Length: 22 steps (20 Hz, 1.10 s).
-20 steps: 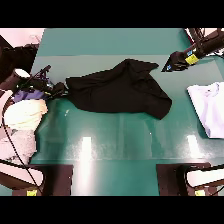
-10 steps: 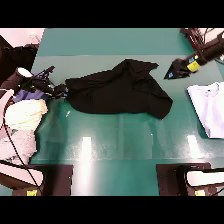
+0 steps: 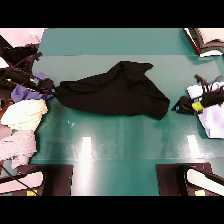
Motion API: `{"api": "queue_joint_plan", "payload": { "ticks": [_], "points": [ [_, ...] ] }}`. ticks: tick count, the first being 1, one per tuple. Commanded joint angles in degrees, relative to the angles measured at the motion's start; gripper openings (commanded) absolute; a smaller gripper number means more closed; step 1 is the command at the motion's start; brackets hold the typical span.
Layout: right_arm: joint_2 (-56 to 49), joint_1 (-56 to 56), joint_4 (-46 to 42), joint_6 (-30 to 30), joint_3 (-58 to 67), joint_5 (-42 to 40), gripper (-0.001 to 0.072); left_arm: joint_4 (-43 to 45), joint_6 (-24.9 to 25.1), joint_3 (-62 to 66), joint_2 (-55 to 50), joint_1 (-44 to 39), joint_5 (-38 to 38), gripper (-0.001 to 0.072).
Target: Fold the shirts.
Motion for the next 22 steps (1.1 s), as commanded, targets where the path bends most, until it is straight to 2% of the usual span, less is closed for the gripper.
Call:
{"api": "queue_joint_plan", "payload": {
  "ticks": [1,6,11,12,14,15,18,22],
  "points": [
    [-0.37,-3.93,4.79,-4.24,-9.77,-6.34,0.0376,0.2,-1.77,0.04,4.26,-0.02,-2.27,0.0023],
    [-8.13,-2.43,16.63,-9.51,-9.62,-13.09,0.0376,0.2,-3.21,0.04,4.26,-0.02,-3.34,0.0023],
    [-11.85,2.32,17.62,-9.51,-5.99,-17.57,0.0374,0.22,-4.55,0.04,4.26,-0.02,-3.34,0.0023],
    [-12.02,2.91,17.55,-9.53,-5.2,-17.81,0.0352,0.22,-4.55,0.04,4.26,-0.02,-3.32,0.0023],
    [-11.96,3.3,17.51,-9.6,-3.96,-17.73,0.0099,0.2,-4.55,0.04,4.26,-0.02,-3.39,0.0023],
    [-11.56,3.43,17.49,-9.64,-3.23,-17.16,0.0017,0.22,-4.55,0.07,4.28,0.0,-3.45,0.0023],
    [-6.67,3.41,17.55,-9.64,0.85,-14.69,0.0016,0.0,-4.55,1.07,5.49,0.0,-3.06,0.0023],
    [4.11,3.41,17.62,-7.54,15.82,-13.31,0.0015,-2.32,-5.64,12.28,8.57,0.0,-2.12,0.0023]
  ]
}}
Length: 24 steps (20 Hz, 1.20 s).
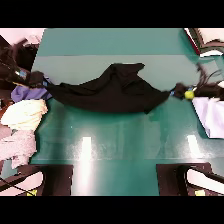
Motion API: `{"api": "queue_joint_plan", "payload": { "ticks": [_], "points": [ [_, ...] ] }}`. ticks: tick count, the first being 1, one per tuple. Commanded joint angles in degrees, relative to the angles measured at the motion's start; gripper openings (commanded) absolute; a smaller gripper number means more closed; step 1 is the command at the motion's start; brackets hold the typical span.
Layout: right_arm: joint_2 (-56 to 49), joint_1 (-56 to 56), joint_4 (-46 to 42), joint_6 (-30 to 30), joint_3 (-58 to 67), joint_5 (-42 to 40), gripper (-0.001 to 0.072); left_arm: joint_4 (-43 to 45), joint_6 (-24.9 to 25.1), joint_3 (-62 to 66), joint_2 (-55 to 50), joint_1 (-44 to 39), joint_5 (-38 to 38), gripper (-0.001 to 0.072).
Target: Fold the shirts.
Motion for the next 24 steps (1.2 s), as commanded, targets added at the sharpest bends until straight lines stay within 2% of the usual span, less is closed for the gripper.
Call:
{"api": "queue_joint_plan", "payload": {
  "ticks": [1,6,10,14,17,20,24],
  "points": [
    [8.44,0.09,0.33,1.88,13.6,0.76,0.0015,-2.49,-1.25,10.32,2.62,0.04,1.27,0.0023],
    [17.7,0.04,-1.55,2.49,37.9,-2.16,0.0015,-3.89,-2.93,30.67,7.89,0.04,5.42,0.0023],
    [24.22,0.04,-14.29,7.87,51.06,-2.6,0.0015,-5.53,-4.13,39.47,14.49,0.04,9.35,0.0023],
    [28.11,0.04,-27.19,12.52,58.58,1.95,0.0014,-7.17,-4.13,39.47,22.95,0.04,13.42,0.0023],
    [27.5,0.04,-33.27,13.94,61.46,8.11,0.0013,-8.04,-4.13,39.41,26.1,0.04,12.39,0.0023],
    [21.53,0.04,-34.64,14.34,62.62,19.32,0.0013,-7.43,-4.59,34.71,25.68,0.04,8.55,0.0022],
    [11.19,0.11,-34.62,14.25,54.51,30.08,0.0013,-7.45,-4.98,16.52,22.86,0.04,5.86,0.0023]
  ]
}}
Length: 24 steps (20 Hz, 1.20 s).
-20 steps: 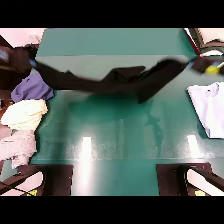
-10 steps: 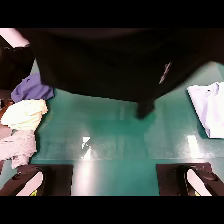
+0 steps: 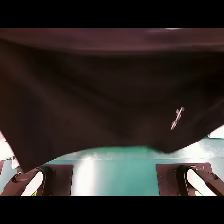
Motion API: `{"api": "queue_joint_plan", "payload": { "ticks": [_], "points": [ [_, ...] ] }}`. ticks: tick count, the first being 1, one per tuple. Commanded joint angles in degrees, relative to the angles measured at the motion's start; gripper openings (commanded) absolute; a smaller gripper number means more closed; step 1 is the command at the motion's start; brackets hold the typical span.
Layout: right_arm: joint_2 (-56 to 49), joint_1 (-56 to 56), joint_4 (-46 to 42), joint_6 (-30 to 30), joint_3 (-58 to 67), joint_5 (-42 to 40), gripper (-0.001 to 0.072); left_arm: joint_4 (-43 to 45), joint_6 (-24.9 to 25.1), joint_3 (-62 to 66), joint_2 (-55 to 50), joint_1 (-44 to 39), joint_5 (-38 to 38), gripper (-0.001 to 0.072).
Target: Fold the shirts.
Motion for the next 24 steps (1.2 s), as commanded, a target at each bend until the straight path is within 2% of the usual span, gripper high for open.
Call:
{"api": "queue_joint_plan", "payload": {
  "ticks": [1,4,7,11,12,15,18,21,24],
  "points": [
    [-8.72,0.07,-1.4,0.33,-5.68,10.62,0.0013,-0.15,-0.22,-14.58,-2.82,0.04,-2.75,0.0023],
    [-17.62,0.59,-1.42,0.33,-10.95,11.5,0.0013,-0.13,0.11,-28.96,-10.03,0.04,-1.73,0.0023],
    [-25.62,2.36,-1.4,0.33,-14.82,9.18,0.0013,-0.22,1.33,-36.61,-20.09,0.04,5.11,0.0023],
    [-34.03,5.29,-1.4,0.39,-16.59,-2.54,0.0013,-3.91,4.13,-36.83,-33.09,0.04,18.36,0.0024],
    [-35.63,5.95,-1.38,0.5,-16.59,-6.71,0.0013,-6.93,5.75,-36.83,-35.12,0.04,21.81,0.0023],
    [-38.69,8.02,-1.42,3.32,-16.59,-17.86,0.0013,-18.53,14.62,-36.81,-39.36,0.02,31.23,0.0023],
    [-40.33,9.53,-1.46,3.41,-16.61,-26.43,0.0013,-21.68,18.36,-35.39,-41.51,0.02,38.05,0.0023],
    [-40.63,10.25,-1.66,3.34,-16.9,-29.44,0.0013,-21.0,18.95,-33.51,-42.14,0.04,39.63,0.0023],
    [-40.61,10.45,-5.33,3.32,-17.03,-24.39,0.0012,-15.74,18.86,-33.29,-42.16,0.04,37.16,0.0023]
  ]
}}
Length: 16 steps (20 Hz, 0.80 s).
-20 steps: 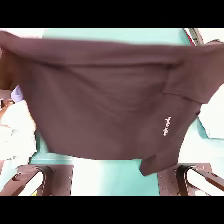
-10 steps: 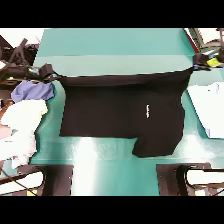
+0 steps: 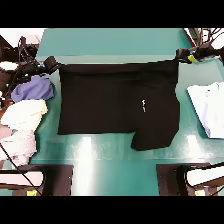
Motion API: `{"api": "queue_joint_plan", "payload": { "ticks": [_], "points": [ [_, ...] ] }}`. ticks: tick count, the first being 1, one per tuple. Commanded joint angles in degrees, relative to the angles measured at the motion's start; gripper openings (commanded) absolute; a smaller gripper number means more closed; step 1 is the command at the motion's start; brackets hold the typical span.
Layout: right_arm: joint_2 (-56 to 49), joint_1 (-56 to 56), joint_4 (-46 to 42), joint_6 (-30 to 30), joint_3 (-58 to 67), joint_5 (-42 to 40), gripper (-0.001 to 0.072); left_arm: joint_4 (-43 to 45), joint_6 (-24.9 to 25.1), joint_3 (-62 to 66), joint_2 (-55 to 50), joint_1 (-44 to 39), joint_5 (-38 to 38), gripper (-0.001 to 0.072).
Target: Fold the shirts.
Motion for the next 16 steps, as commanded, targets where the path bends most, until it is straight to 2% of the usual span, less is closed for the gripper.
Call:
{"api": "queue_joint_plan", "payload": {
  "ticks": [1,3,6,9,13,14,15,16],
  "points": [
    [-0.42,0.81,-4.61,0.09,-0.26,4.42,0.0012,6.16,1.14,0.57,-0.55,0.04,-2.27,0.0023],
    [0.76,1.66,-7.98,0.07,-3.37,7.61,0.0012,11.85,1.14,0.46,-0.66,0.02,-7.45,0.0024],
    [4.04,1.84,-8.07,0.13,-12.2,6.27,0.0012,17.75,0.85,0.46,-1.75,0.02,-11.78,0.0023],
    [6.84,1.86,-7.45,0.17,-20.41,3.56,0.0014,18.12,0.48,0.44,-3.69,0.02,-13.42,0.0023],
    [7.93,2.27,-3.34,0.2,-27.91,0.04,0.0017,18.14,-2.58,0.46,-5.18,0.02,-15.69,0.0025],
    [7.93,2.25,-1.88,0.48,-29.0,-0.61,0.0019,18.14,-3.63,0.46,-5.16,0.04,-16.06,0.0057],
    [7.93,2.25,-0.63,0.59,-29.73,-1.07,0.003,18.14,-4.33,0.46,-5.16,0.04,-16.76,0.033],
    [7.93,2.25,-0.11,0.59,-29.9,-1.01,0.0145,18.14,-5.22,0.46,-5.16,0.04,-17.57,0.0501]
  ]
}}
